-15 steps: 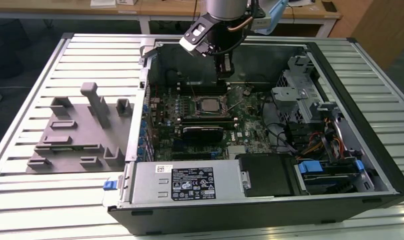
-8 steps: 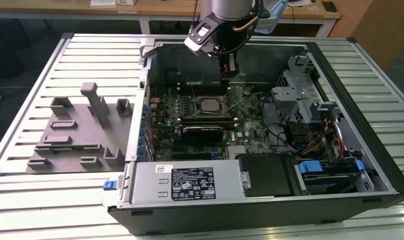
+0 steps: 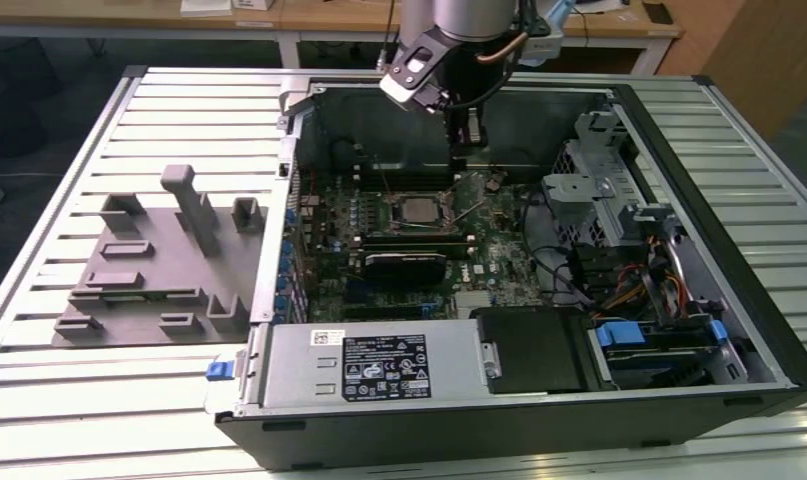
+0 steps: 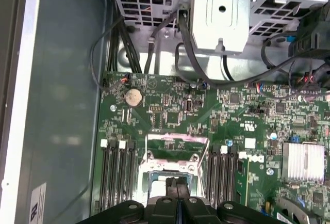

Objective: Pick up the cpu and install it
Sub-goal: 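Close the cpu cover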

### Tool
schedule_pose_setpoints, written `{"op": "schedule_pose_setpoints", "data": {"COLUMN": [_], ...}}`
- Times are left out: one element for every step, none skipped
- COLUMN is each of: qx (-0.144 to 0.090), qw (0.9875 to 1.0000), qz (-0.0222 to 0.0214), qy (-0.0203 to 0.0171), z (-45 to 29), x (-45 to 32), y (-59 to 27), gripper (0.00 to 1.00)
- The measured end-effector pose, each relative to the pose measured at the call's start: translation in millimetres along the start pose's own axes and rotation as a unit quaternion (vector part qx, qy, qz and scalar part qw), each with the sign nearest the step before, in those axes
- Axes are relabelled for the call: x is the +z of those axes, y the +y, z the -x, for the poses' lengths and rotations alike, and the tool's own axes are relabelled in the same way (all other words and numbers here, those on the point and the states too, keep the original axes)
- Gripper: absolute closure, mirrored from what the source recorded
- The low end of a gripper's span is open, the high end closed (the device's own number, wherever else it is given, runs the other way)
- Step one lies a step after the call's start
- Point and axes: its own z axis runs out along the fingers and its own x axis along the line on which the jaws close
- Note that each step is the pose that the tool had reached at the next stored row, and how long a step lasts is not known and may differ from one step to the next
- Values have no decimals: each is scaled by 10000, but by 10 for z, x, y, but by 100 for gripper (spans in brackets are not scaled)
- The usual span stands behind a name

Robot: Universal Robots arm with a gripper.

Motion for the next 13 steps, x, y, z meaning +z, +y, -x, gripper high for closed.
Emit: {"op": "schedule_pose_setpoints", "data": {"qx": [0,0,0,1,1,0,0,0,0,1,1,0,0], "qw": [10000,10000,10000,10000,10000,10000,10000,10000,10000,10000,10000,10000,10000], "qz": [0,0,0,0,0,0,0,0,-1,-2,-3,-6,-9], "qy": [0,0,0,0,0,0,0,0,0,0,0,0,0], "z": [1,1,2,2,3,4,4,5,5,6,7,8,8], "x": [1,1,2,3,4,5,6,7,8,9,11,13,15], "y": [14,27,39,53,68,83,97,110,125,142,161,182,205], "gripper": [89,89,89,89,89,89,89,89,89,89,89,89,89]}}
